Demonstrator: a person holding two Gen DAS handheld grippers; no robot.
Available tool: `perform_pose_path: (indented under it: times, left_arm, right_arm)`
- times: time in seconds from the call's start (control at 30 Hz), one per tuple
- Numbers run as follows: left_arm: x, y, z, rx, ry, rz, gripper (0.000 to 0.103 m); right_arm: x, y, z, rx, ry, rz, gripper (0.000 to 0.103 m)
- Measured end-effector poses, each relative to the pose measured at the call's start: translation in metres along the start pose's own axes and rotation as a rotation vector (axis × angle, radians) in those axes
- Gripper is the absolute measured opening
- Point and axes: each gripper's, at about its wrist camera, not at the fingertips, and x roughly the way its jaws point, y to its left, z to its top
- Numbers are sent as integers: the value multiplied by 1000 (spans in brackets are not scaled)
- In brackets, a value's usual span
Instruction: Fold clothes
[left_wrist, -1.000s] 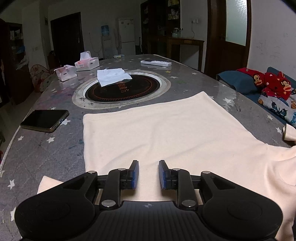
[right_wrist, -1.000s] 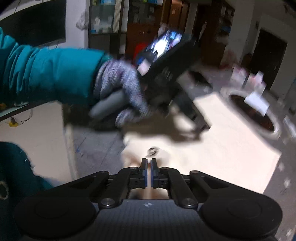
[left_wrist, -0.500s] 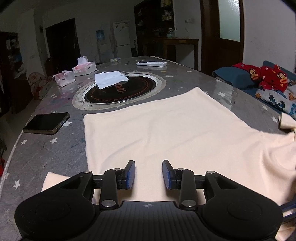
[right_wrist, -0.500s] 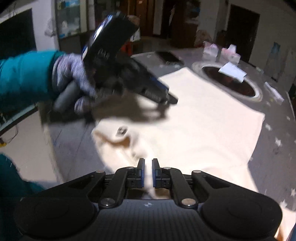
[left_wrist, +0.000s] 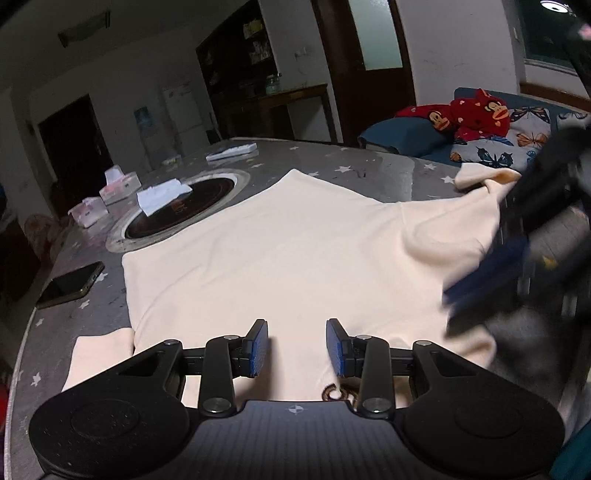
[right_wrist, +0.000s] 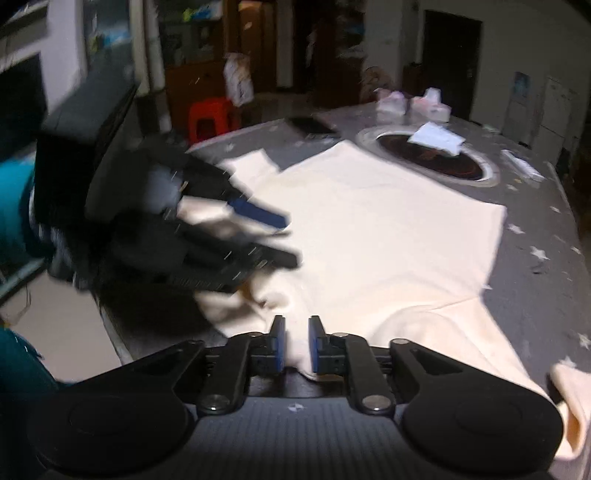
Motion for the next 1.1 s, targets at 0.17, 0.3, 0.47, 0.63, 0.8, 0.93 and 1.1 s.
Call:
perform_pose_path:
  times: [0.17,0.3,0.47,0.63,0.8,0.93,1.1]
  left_arm:
    - [-4,-4,-5,-11,-4,8,38]
    - [-4,-4,-5,-26,-3,17,40]
    - [-5,-1,-6,-51,4,22,44]
    - [-5,1,-8,-70,4,25,48]
    - [-5,4,-9,-100,6,26,52]
    - [-5,4,-9,-114,8,34,55]
    - [-6,4,-10,-130,11,41,56]
  right_arm:
    - [-23,-42,-6,127,-69,-166,22]
    - [-23,-84,-24,248,-55,-295,22]
    - [-24,-120,-48,371,-47,-396,29]
    - [-47,-130,-70,415,-65,-545,35]
    - [-58,-147,-89,501,-46,-669,36]
    - [-65,-147,-85,499,-93,-694,38]
    - [-48,-144,-71,469,-128,-574,47]
